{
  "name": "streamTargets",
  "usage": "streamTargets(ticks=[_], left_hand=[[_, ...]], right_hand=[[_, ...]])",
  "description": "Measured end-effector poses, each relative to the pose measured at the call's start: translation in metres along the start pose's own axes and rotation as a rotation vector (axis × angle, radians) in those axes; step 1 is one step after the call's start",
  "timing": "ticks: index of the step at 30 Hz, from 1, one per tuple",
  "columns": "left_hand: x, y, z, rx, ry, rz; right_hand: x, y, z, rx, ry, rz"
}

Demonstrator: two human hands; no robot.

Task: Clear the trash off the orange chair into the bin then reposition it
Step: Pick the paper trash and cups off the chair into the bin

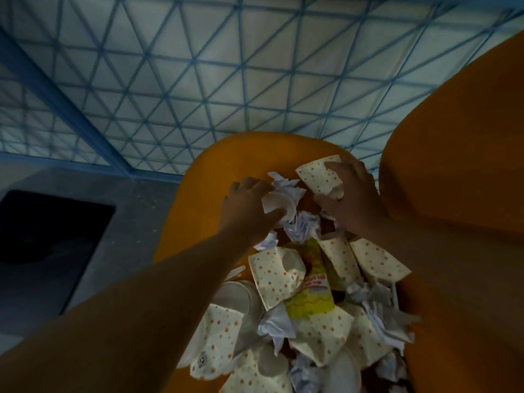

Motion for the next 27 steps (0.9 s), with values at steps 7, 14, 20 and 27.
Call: streamTargets(ticks=[7,14,20,27], left_hand=[[0.000,0.003,0.004,-0.073,-0.115,0.032],[-0.008,-0.023,-0.035,-0.125,-0.443,-0.003],[-0.004,-0.078,-0.078,-0.177,-0.483,-0.097],[0.022,-0.209,-0.125,-0.251,-0.453,-0.123]], right_hand=[[-0.017,-0.002,0.012,-0.057,-0.007,0.041],[0.003,-0.020,-0.014,-0.262,0.068,0.077],[0.066,-0.063,-0.041,-0.388,0.115,-0.024],[0.155,-0.174,-0.049,-0.323,0.215,-0.130]])
Point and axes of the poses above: each hand's wrist, its own y-axis towards the middle knuckle, its own z-axis out of the palm, x = y × z, the point moved 3 cm from there along y, towards the middle knuckle, and after that the axes turned 6 degrees about -z, right-handed, at the moved point
